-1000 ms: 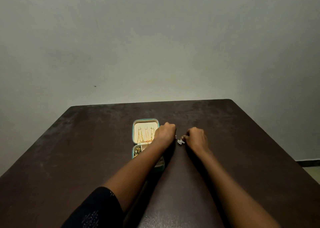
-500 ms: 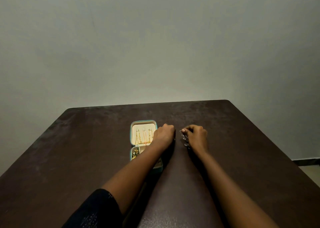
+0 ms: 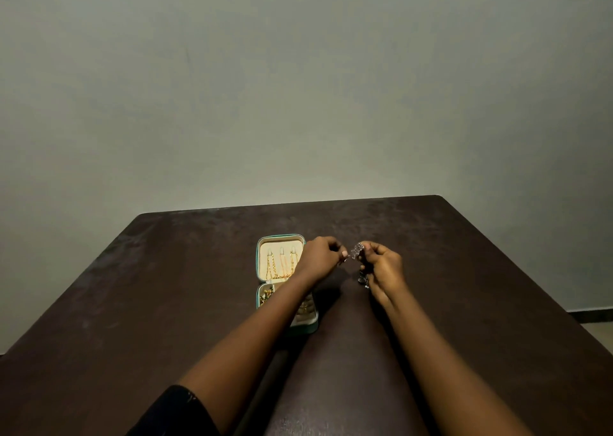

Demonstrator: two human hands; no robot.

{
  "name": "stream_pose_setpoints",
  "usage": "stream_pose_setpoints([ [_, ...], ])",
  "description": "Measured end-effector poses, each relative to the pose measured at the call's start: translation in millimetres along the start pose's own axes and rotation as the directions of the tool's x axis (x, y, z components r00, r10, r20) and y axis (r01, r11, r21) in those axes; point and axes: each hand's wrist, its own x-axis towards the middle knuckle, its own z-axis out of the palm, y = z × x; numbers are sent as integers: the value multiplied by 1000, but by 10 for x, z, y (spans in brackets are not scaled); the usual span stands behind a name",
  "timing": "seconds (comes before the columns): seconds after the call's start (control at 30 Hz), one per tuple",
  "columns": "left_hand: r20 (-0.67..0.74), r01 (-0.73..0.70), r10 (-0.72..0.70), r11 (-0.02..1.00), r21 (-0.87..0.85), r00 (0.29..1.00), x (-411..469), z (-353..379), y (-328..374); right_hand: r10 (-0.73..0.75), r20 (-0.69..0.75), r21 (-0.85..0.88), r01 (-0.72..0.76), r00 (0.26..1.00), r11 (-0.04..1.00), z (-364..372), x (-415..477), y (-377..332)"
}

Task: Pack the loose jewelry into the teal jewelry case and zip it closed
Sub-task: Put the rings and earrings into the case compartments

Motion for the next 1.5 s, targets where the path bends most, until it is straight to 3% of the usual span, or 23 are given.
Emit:
stream_pose_setpoints([
  [0.13, 49, 101, -89, 924, -368, 995, -90, -86, 7, 91, 28, 145, -94, 995, 985, 61, -54, -68],
  [0.3, 170, 226, -150, 675, -702, 974, -233, -195, 29, 145, 146, 290, -182, 979, 940, 157, -151, -130],
  [0.43, 244, 299, -178, 434, -850, 953, -336, -281, -24, 186, 251, 340, -267, 950, 902, 205, -224, -149],
  [0.6, 259, 300, -168, 299, -906, 951, -435, -369, -133, 237, 297, 374, -341, 925, 862, 287, -319, -147],
  [0.97, 192, 227, -157, 251, -941, 969, -568, -510, -206, 236, 310, 256, -320, 921, 912, 499, -494, -78],
  [1.5, 152, 205, -184, 316, -926, 971, -789, -696, -294, 279, 351, 209, -365, 894, 907, 664, -769, -77],
])
